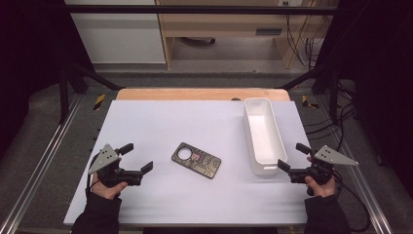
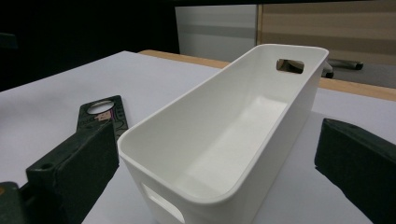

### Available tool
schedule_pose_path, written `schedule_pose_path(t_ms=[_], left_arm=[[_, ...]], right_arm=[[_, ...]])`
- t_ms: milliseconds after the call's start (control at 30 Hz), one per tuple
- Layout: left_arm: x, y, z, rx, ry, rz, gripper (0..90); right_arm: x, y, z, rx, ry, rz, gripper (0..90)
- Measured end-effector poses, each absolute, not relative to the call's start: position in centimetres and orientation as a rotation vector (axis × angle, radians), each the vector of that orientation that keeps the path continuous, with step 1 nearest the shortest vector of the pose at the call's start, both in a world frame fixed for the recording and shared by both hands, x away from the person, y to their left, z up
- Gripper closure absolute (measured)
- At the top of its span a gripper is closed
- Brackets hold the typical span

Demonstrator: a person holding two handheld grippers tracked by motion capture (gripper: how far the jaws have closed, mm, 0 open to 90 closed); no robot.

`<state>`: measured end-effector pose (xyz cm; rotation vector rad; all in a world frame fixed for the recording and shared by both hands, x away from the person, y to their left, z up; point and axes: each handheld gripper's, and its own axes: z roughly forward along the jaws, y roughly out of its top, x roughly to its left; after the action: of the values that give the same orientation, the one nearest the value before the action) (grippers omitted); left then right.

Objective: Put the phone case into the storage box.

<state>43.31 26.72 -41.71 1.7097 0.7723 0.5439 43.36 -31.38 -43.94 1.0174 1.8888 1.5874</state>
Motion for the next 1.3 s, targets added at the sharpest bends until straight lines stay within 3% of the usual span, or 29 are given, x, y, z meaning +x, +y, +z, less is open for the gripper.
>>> schedule_pose_path(t_ms=[1300], left_arm=[[43.3,23.8,-40.2,1.776,0.763,0.53,0.2]], right_arm=[[43.3,-31.3,-43.9,1.003,1.906,1.573,0.3]])
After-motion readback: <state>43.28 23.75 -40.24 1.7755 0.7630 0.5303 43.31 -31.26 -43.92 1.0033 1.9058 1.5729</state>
